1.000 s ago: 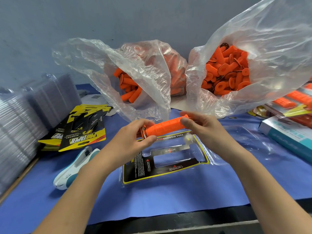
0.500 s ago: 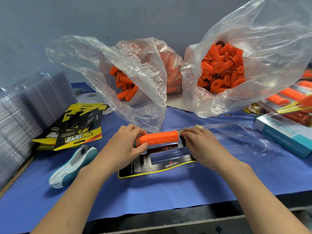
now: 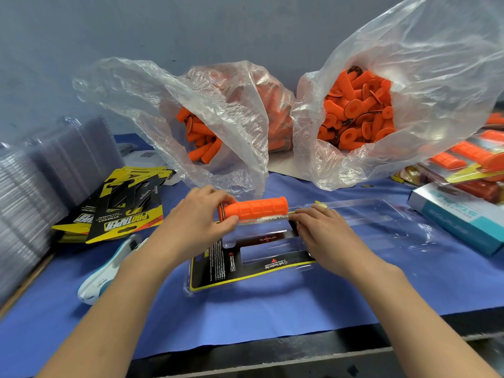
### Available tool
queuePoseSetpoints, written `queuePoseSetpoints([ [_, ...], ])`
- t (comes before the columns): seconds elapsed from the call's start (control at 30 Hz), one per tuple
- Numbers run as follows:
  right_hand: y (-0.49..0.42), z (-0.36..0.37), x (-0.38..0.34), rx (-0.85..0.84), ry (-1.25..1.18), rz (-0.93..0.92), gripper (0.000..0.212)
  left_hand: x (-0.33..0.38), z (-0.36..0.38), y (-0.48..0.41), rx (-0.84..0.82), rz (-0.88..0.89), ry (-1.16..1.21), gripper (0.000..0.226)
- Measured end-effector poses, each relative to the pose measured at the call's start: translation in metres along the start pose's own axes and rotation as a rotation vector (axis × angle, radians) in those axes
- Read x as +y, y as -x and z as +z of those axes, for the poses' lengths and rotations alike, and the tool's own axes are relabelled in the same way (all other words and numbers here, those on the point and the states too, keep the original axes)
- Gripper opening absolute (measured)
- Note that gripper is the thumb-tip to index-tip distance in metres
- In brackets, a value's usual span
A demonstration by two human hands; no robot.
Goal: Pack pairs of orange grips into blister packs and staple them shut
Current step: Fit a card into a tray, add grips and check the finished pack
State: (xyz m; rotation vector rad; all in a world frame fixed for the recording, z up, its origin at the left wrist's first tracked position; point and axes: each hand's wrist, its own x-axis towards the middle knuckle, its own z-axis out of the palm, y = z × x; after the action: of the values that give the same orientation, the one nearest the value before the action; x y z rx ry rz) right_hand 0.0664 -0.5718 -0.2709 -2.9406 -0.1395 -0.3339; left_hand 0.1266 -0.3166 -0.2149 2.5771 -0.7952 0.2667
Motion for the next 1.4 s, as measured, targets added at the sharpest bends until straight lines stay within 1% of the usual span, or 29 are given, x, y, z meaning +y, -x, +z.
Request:
queuePoseSetpoints([
  [0.1,0.0,0.001,-0.001,0.01,-0.007,0.008,0.035,0.003,0.0,-0.003,0.045,-0.012,0.106,0.023],
  [0.2,0.001,0.001,-0.001,0.007,-0.008,0.019,0.032,0.007,0.016,0.003,-0.04,-0.008,0.169,0.021],
  [0.27,0.002,0.001,-0.001,0.008,-0.01,0.015,0.032,0.004,0.024,0.007,-0.087,-0.011,0.151,0.021],
  [0.4,0.001,0.0,-0.001,0.005,-0.004,0.002,0.036,-0.002,0.024,0.008,-0.098,-0.047,0.112,0.019],
  [0.67,0.001,0.001,0.001,-0.014,0.001,-0.01,0.043,0.0,0.025,0.006,-0.126,-0.029,-0.015,0.031],
  [0.83,0.002,0.001,0.002,-0.02,-0.013,-0.008,0.045,-0.007,0.027,0.006,-0.195,-0.047,-0.018,0.031],
  [0.93,0.001,0.0,0.003,-0.034,-0.004,-0.01,0.048,-0.012,0.028,0.008,-0.215,-0.059,-0.011,0.035],
  [1.0,0.001,0.0,0.003,-0.033,0.0,-0.013,0.048,-0.014,0.028,0.008,-0.203,-0.061,0.016,0.036],
  [1.13,0.002,0.0,0.003,-0.025,-0.005,-0.01,0.046,-0.013,0.027,0.008,-0.116,-0.016,0.081,0.023],
  [1.2,0.002,0.001,0.003,-0.022,-0.004,-0.008,0.045,-0.009,0.028,0.009,-0.115,0.02,0.088,0.022],
  [1.4,0.002,0.0,0.004,-0.026,0.002,-0.011,0.047,-0.006,0.031,0.011,-0.135,0.049,-0.084,0.028],
])
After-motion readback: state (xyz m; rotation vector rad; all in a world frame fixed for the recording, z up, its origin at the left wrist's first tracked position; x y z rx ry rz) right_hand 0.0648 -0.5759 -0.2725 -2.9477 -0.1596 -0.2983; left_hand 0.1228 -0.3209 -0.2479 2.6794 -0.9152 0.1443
